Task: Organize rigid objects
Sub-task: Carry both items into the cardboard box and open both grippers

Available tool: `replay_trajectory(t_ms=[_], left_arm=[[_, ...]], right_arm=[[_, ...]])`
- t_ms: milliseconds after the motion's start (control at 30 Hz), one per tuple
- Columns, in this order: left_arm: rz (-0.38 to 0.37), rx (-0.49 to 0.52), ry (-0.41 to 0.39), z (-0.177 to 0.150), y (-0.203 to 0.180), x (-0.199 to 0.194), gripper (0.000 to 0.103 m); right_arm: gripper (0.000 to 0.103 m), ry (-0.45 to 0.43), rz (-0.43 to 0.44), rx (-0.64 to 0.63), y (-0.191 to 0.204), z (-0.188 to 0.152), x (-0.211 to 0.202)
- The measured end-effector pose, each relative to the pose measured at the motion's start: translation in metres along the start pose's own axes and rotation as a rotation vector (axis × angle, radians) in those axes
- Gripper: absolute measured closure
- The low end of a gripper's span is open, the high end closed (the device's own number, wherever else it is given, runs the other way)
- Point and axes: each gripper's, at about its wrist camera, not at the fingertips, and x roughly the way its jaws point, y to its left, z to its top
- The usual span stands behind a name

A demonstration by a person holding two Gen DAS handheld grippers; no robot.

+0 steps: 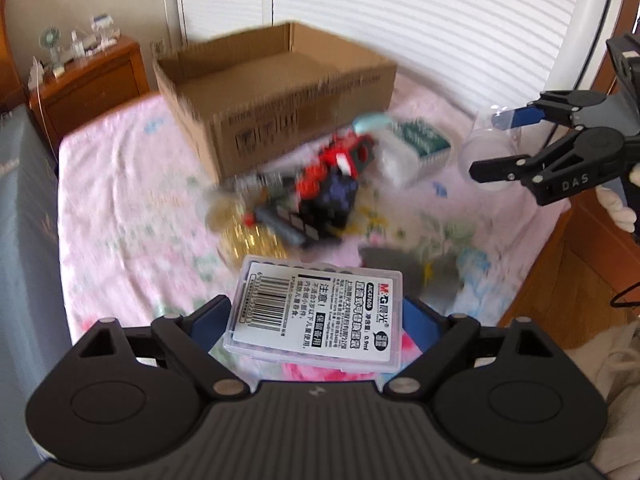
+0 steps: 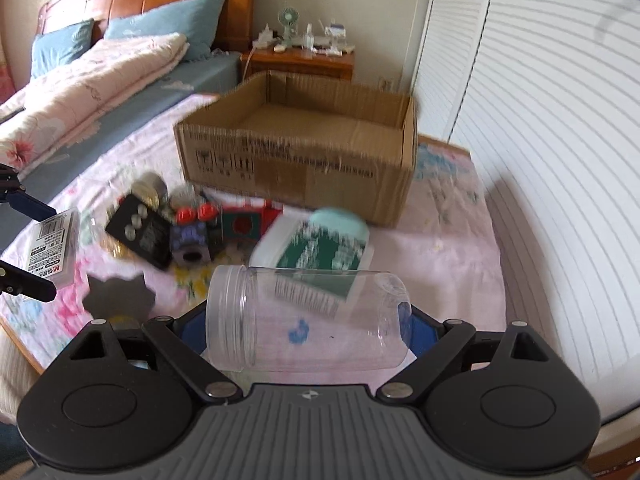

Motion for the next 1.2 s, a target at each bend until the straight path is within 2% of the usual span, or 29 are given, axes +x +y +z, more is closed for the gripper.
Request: replay_trajectory(t_ms=[333, 500, 700, 867, 1000, 1100, 1200], left_arm=[[0.042, 0.040, -0.131, 0.091, 0.018, -0.001, 0.013], [0.073, 0.034, -0.161, 0.144, 0.033, 0.024, 0.013], [0.138, 0.042, -0.163, 0.189, 0.046, 0.065, 0.012], [0.160, -0.013, -0.164, 0.208, 0.059, 0.096, 0.012], [0.209, -0.050, -0.167, 0.215, 0.070, 0.112, 0.012], [0.193, -0.107, -0.147, 0.210, 0.078, 0.111, 0.011], [0.165, -0.114, -0.159, 0.200, 0.078, 0.098, 0.011]], right_arm=[[0.008, -0.108, 0.004, -0.043, -0.017, 0.060, -0.002], [0.008, -0.121, 0.014, -0.036, -0.028, 0.087, 0.011], [0.008, -0.106, 0.014, -0.011, -0.038, 0.108, 0.029], [0.008, -0.107, 0.002, -0.020, -0.039, 0.118, 0.031], [0.008, -0.105, -0.014, -0.033, -0.038, 0.124, 0.032], [0.008, -0.102, -0.017, -0.040, -0.036, 0.128, 0.035], [0.008, -0.094, -0.016, -0.050, -0.033, 0.131, 0.039]])
